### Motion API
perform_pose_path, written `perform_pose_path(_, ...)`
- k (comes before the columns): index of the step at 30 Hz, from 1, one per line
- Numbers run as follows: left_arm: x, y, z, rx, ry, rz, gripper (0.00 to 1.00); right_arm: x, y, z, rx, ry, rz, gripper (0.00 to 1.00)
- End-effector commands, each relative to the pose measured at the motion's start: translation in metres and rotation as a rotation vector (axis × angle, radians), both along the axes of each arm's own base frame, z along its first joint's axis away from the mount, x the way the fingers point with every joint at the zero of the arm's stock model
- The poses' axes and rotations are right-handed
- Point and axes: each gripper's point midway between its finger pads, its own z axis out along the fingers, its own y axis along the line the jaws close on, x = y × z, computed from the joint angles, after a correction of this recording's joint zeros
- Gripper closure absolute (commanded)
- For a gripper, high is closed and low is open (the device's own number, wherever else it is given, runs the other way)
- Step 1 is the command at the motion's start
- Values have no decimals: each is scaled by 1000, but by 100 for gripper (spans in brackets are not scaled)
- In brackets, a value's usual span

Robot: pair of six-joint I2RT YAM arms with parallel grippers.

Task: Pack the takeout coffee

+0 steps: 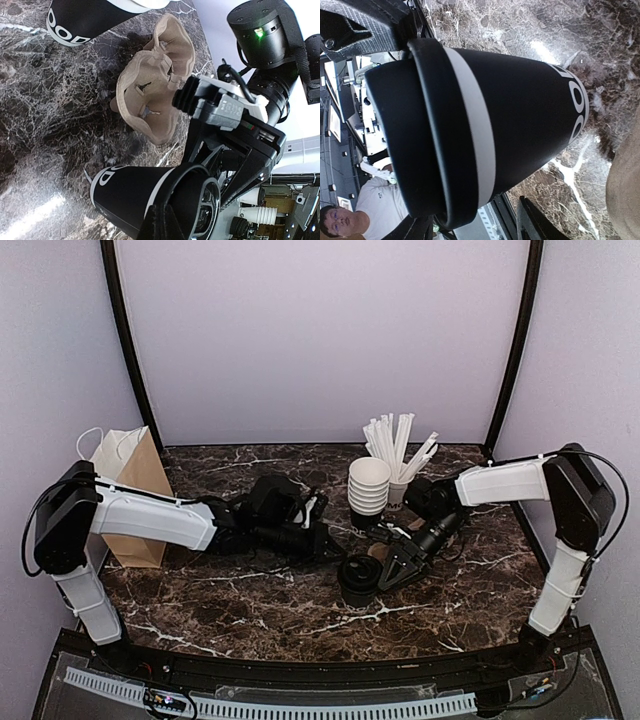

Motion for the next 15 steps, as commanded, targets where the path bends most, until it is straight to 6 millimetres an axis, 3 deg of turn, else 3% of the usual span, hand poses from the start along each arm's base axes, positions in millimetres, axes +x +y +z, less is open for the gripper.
perform_pose_path(1, -50, 76, -132, 443, 254, 8, 100, 43, -50, -107, -433, -268, 5, 44)
perform_pose_path(10, -65, 93, -178, 533, 329, -10, 100, 48, -66, -117, -527, -313, 13, 45)
perform_pose_path(13, -64, 91, -174, 525, 320, -15, 100, 53, -64, -110, -510, -339, 14, 45)
perform_pose_path(15, -56, 84, -160, 507, 265, -21, 100, 56, -53, -93, -443, -352, 23, 47)
